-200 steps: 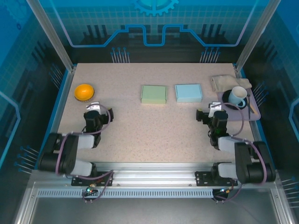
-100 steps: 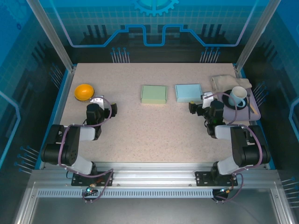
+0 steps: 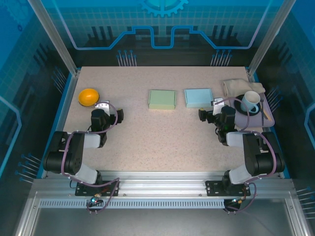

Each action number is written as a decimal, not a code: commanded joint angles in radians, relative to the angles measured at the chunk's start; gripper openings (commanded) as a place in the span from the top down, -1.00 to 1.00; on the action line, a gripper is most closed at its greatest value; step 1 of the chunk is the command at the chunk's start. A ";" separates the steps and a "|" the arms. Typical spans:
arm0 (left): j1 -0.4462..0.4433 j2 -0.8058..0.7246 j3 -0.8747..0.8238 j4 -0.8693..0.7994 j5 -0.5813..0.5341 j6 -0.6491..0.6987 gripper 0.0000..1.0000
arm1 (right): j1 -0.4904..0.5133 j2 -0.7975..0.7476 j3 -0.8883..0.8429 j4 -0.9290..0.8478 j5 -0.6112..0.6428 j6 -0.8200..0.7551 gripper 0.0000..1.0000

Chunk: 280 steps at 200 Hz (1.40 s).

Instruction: Fold the paper box

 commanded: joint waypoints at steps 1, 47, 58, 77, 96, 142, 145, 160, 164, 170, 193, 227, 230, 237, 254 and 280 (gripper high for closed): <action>0.003 -0.006 0.010 0.003 0.025 0.019 -0.98 | -0.006 -0.002 0.000 -0.010 -0.013 -0.008 -1.00; 0.002 -0.005 0.010 0.003 0.024 0.019 -0.98 | -0.005 -0.002 0.000 -0.010 -0.015 -0.008 -1.00; 0.002 -0.005 0.010 0.002 0.025 0.019 -0.98 | -0.006 -0.002 0.000 -0.010 -0.014 -0.008 -1.00; 0.002 -0.006 0.011 0.003 0.025 0.018 -0.98 | -0.005 -0.002 0.000 -0.009 -0.014 -0.008 -1.00; 0.003 -0.006 0.011 0.003 0.024 0.018 -0.98 | -0.007 -0.002 0.000 -0.010 -0.014 -0.008 -1.00; 0.002 -0.006 0.010 0.003 0.025 0.020 -0.98 | -0.006 -0.002 0.000 -0.010 -0.014 -0.008 -0.99; 0.003 -0.006 0.011 0.003 0.024 0.018 -0.98 | -0.006 -0.002 0.001 -0.010 -0.014 -0.008 -0.99; 0.001 -0.005 0.011 0.002 0.024 0.018 -0.98 | -0.005 -0.002 0.000 -0.010 -0.014 -0.008 -1.00; 0.002 -0.006 0.010 0.002 0.024 0.020 -0.98 | -0.006 -0.002 0.000 -0.010 -0.014 -0.008 -1.00; 0.002 -0.005 0.011 0.003 0.025 0.019 -0.98 | -0.006 -0.002 0.000 -0.010 -0.014 -0.008 -1.00; 0.004 -0.005 0.011 0.003 0.025 0.019 -0.98 | -0.006 -0.002 0.000 -0.010 -0.013 -0.009 -1.00; 0.002 -0.006 0.011 0.002 0.025 0.019 -0.98 | -0.005 -0.002 0.000 -0.010 -0.013 -0.009 -1.00; 0.002 -0.006 0.011 0.003 0.025 0.019 -0.98 | -0.005 -0.002 0.000 -0.010 -0.014 -0.008 -1.00; 0.002 -0.006 0.011 0.002 0.026 0.019 -0.98 | -0.006 -0.002 0.000 -0.010 -0.015 -0.009 -1.00; 0.004 -0.006 0.013 -0.002 0.027 0.018 -0.98 | -0.005 -0.002 0.000 -0.010 -0.014 -0.008 -1.00; 0.012 -0.002 0.025 -0.023 0.045 0.014 -0.98 | -0.005 -0.002 0.001 -0.010 -0.014 -0.008 -0.99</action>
